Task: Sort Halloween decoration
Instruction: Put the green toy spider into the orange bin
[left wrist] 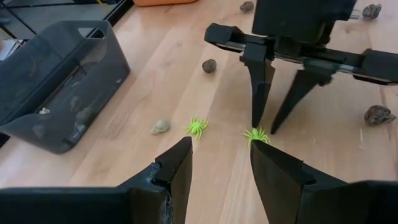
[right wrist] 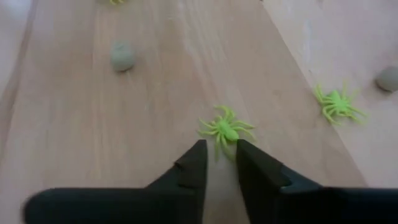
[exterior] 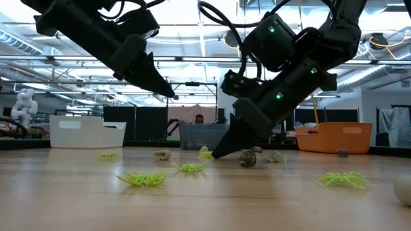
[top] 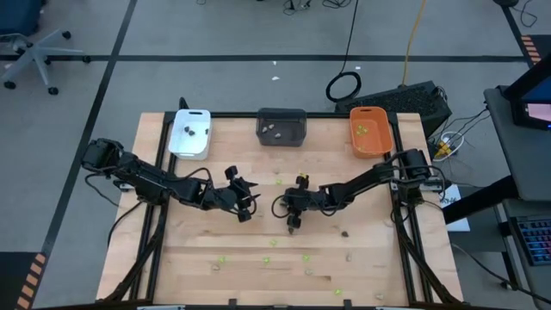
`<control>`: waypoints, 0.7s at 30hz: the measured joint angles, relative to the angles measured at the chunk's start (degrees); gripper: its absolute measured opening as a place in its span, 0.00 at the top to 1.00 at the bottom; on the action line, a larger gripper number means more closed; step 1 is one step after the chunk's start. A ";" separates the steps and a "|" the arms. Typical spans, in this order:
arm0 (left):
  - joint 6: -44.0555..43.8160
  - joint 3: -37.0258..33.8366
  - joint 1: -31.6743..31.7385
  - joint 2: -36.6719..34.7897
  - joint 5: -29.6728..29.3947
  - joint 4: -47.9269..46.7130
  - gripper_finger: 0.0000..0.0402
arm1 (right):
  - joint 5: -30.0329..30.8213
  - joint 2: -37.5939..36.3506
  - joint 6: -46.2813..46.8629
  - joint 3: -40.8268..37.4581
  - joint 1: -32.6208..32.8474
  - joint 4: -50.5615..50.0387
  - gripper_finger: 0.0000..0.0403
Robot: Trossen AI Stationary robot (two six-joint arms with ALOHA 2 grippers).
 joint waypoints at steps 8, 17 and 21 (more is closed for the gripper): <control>-0.11 0.02 0.00 0.00 0.04 -0.05 0.60 | 0.44 0.00 -1.18 0.00 -0.54 -0.07 0.99; -0.17 0.02 0.00 0.00 0.31 -0.24 0.60 | 0.26 -2.24 -4.76 -0.02 -0.34 0.44 1.00; -0.17 0.04 0.00 0.00 0.31 -0.40 0.60 | 0.28 -6.03 -7.27 -0.02 0.36 -1.63 1.00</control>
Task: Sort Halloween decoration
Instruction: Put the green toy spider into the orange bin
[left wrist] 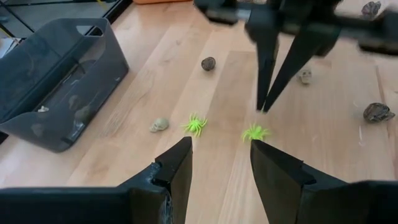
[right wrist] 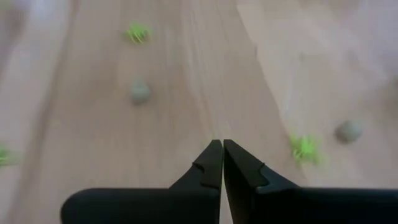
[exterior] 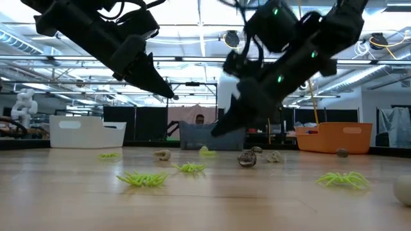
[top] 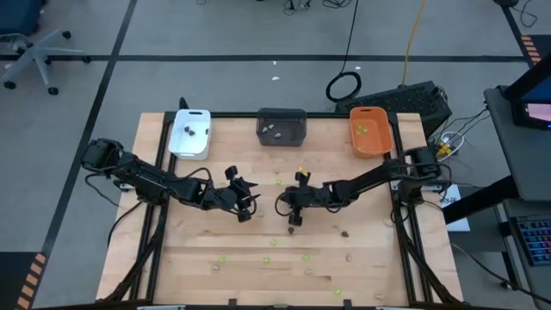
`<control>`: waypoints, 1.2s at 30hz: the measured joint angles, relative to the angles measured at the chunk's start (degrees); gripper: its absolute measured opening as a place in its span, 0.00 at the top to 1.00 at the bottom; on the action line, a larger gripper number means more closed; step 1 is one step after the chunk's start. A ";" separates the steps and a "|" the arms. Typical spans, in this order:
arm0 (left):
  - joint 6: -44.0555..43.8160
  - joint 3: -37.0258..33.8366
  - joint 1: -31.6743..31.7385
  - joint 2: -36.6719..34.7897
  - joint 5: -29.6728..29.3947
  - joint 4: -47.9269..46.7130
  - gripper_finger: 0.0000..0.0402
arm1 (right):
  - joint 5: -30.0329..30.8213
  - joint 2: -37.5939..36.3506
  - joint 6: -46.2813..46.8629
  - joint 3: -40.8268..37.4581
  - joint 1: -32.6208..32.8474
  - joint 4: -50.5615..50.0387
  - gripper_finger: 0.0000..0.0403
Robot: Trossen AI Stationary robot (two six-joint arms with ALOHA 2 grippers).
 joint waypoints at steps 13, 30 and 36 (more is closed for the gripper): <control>-0.37 0.02 0.00 0.00 0.00 0.23 0.60 | 2.80 -6.23 2.18 0.02 0.61 -7.65 0.99; -0.43 0.02 0.00 0.02 0.74 0.01 0.60 | 1.00 8.02 4.22 0.02 -0.01 6.14 0.49; -0.42 0.02 0.00 0.02 0.76 -0.40 0.60 | 1.18 8.94 4.30 0.09 -0.05 6.90 0.61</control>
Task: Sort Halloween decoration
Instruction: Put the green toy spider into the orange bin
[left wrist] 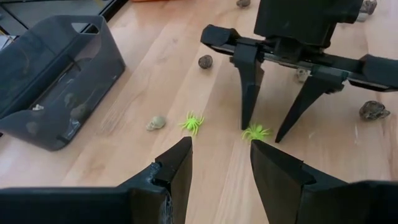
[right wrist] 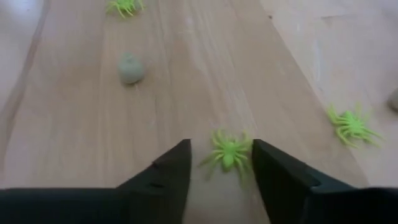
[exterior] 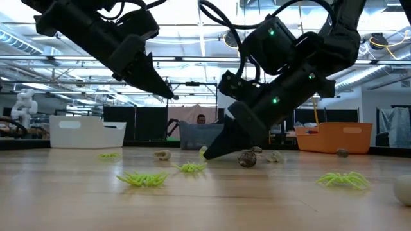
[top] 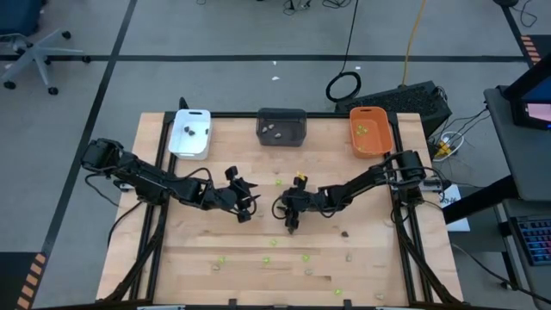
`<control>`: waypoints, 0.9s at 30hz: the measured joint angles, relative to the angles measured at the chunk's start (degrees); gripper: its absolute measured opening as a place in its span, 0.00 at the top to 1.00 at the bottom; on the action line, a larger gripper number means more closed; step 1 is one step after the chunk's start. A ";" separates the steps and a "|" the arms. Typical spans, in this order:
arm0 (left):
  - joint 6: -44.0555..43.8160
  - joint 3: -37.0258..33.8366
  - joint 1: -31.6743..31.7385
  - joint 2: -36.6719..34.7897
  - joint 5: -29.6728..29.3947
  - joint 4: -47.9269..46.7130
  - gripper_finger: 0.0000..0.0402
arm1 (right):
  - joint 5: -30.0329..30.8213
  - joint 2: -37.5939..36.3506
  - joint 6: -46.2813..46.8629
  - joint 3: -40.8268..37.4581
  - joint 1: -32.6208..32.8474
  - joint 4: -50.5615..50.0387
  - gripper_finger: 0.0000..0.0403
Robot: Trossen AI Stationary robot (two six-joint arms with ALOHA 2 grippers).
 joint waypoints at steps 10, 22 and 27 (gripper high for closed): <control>-0.01 0.00 0.00 0.00 0.01 -0.75 0.60 | 0.33 0.11 -2.20 0.04 -0.05 0.12 0.98; -0.04 0.00 0.00 0.00 0.00 -1.10 0.60 | -0.35 -6.66 -6.70 -0.15 0.20 -0.06 1.00; -0.08 0.00 0.00 0.00 0.02 -1.12 0.60 | -5.02 -13.31 -7.01 -0.15 0.83 -5.46 1.00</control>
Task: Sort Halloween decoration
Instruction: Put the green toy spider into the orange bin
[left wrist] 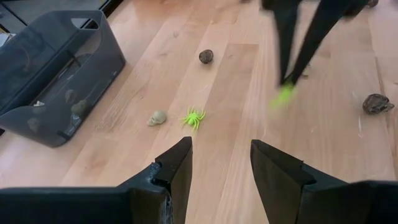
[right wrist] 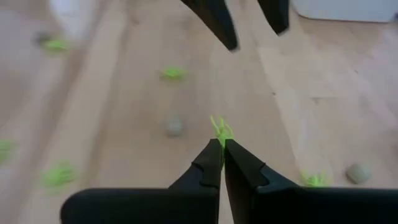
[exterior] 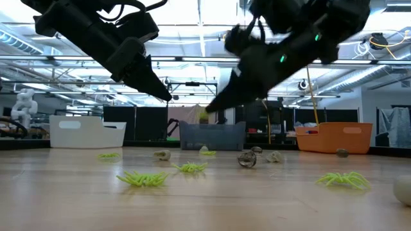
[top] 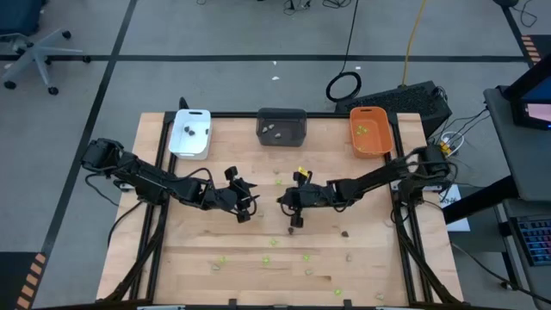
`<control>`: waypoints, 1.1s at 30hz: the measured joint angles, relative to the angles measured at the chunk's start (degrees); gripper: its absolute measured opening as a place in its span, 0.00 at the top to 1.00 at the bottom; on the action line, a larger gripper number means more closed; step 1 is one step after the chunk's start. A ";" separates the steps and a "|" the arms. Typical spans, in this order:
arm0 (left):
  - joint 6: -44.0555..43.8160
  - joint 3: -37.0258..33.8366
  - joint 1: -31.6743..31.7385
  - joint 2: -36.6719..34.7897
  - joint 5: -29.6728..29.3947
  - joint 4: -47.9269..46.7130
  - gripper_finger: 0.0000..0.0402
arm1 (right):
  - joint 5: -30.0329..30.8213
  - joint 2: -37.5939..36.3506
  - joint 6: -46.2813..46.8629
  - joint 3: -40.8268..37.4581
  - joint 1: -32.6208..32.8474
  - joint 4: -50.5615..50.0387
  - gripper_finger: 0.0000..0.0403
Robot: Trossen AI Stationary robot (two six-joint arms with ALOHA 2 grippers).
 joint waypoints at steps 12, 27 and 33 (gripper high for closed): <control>-0.54 0.00 -0.11 0.00 0.02 0.47 0.60 | -2.20 -1.62 6.61 -12.20 4.43 32.75 1.00; -1.26 0.00 -0.48 0.02 0.02 0.52 0.60 | 3.73 0.10 -5.24 -13.90 4.37 42.36 1.00; -1.26 0.00 -0.48 0.02 0.02 0.48 0.60 | 3.73 0.10 -16.13 -13.90 4.50 41.46 1.00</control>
